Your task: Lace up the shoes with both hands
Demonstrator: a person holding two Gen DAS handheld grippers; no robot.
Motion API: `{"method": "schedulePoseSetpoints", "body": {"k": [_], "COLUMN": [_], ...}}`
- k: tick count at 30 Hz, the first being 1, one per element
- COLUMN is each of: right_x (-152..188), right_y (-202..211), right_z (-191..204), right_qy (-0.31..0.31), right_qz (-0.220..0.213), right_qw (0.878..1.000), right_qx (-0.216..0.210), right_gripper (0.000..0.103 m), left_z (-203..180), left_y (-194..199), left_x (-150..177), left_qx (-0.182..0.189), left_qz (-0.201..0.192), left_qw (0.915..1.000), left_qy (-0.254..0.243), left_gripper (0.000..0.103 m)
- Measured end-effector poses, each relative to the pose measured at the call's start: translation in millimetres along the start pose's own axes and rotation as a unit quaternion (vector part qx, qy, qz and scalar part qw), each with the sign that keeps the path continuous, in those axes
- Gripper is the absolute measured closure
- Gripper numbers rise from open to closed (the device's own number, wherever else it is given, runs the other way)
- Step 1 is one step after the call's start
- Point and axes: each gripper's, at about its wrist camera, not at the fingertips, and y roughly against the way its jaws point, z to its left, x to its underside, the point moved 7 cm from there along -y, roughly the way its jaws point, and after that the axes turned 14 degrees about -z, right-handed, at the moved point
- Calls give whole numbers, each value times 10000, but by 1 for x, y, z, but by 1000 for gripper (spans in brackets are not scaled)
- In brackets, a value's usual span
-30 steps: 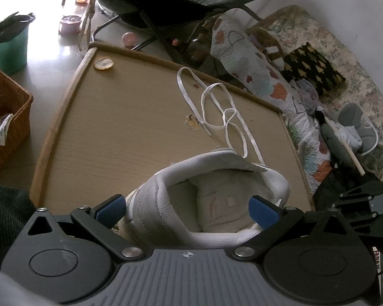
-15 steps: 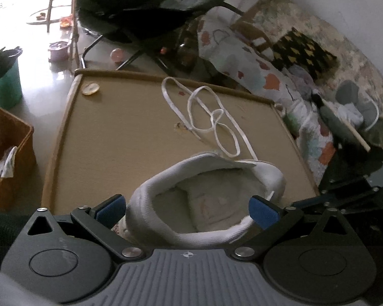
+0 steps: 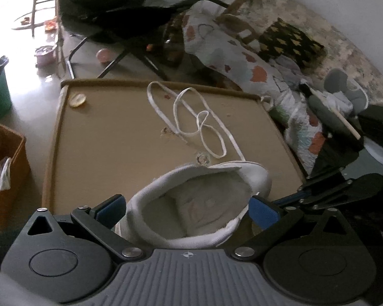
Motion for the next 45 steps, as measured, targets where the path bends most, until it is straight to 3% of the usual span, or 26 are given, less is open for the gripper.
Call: {"method": "schedulePoseSetpoints", "body": {"k": [7,11,15,21,32,45], "right_x": [-3,-5,-6,-10,-11,-17], "right_y": [-4,-6,-9,-9,-14,-14], "right_z": [0,-1,0,0,0,-4], "right_qy": [19,-42,-6,32,50,-52], "right_qz": [255,333,457,570,852,1063], "right_qw": [9997,9994,9990,9984,9963,9942], "right_qx": [24,31,17,40,64,186], "right_gripper": [98,98,98,98,98,98], "left_z": [7,8,3,-15,-32,-30], "left_y": [-5,-6,-11,-30,-68,-82], "left_x": [-11,-15,-12,1,21,33], "left_qx": [61,97,409,527,729,739], "left_qz": [439,483,664,899,1295,1328], "left_qw": [9971,9945,9888,9871,9752,9596], "left_qy": [619,925,1273,1215,1643,2366], "left_gripper": [2,23,30,40,42,42]}}
